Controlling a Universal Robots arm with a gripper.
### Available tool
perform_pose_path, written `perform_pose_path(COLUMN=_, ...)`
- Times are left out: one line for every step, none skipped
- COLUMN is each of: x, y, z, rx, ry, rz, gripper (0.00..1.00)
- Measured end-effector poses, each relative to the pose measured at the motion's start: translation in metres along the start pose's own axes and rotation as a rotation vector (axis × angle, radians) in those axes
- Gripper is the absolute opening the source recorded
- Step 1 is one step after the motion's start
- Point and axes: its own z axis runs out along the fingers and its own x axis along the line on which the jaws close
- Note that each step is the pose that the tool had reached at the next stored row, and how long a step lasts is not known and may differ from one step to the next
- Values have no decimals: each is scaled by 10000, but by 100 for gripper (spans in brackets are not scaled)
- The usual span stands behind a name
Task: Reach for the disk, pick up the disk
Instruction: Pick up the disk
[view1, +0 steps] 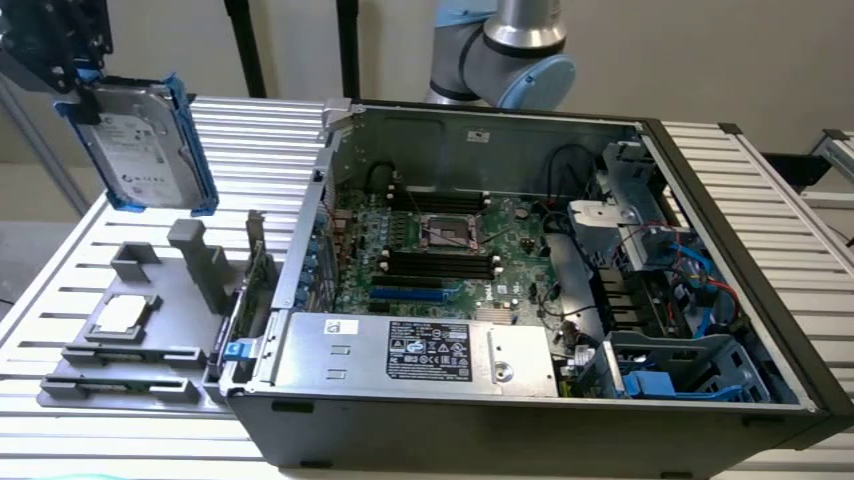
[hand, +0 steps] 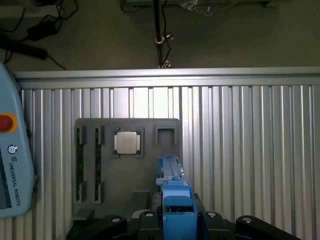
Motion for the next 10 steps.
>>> perform_pose_path(x=0, y=-38, z=-46, rx=0, ry=-4, rz=-1, gripper=33)
perform_pose_path(x=1, y=-79, z=-92, rx=0, ry=-15, rz=-4, gripper=33)
perform_pose_path(x=3, y=-122, z=-140, rx=-2, ry=-28, rz=-6, gripper=33)
perform_pose_path(x=4, y=-162, z=-185, rx=-2, ry=-42, rz=-9, gripper=33)
perform_pose_path(x=6, y=-205, z=-230, rx=-3, ry=-57, rz=-12, gripper=33)
perform_pose_path(x=8, y=-248, z=-275, rx=-5, ry=-70, rz=-14, gripper=33)
perform_pose_path(x=9, y=-294, z=-323, rx=-6, ry=-84, rz=-15, gripper=33)
perform_pose_path(x=12, y=-339, z=-369, rx=-9, ry=-95, rz=-17, gripper=33)
perform_pose_path(x=14, y=-383, z=-415, rx=-11, ry=-107, rz=-19, gripper=33)
perform_pose_path(x=17, y=-428, z=-460, rx=-13, ry=-118, rz=-20, gripper=33)
